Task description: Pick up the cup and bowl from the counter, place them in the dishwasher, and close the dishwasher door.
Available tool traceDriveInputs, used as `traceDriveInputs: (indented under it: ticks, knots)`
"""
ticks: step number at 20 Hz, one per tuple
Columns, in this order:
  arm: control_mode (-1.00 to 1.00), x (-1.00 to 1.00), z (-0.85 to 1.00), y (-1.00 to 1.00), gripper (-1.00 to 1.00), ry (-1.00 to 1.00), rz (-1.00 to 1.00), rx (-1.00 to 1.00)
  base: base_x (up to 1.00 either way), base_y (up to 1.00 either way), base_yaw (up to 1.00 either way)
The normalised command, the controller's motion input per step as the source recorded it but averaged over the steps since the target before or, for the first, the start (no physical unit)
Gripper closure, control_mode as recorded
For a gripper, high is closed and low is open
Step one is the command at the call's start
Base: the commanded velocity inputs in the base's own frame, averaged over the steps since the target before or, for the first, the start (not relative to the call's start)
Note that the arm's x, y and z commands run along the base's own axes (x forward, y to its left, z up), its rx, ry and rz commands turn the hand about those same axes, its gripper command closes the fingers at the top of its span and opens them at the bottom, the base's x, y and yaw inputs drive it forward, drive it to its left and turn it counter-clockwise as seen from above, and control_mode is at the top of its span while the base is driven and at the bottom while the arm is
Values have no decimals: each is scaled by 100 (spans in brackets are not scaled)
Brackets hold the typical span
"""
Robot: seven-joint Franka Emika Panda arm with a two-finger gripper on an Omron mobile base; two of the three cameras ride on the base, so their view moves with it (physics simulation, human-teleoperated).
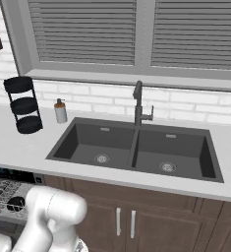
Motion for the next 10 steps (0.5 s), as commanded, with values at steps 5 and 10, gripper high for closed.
traceDriveInputs:
  ticks: [5,10]
  knots:
    - [-100,100,1,-57,-100,-2,0,3,0,0,0]
    - [-100,89,0,-54,-100,0,0,1,0,0,0]
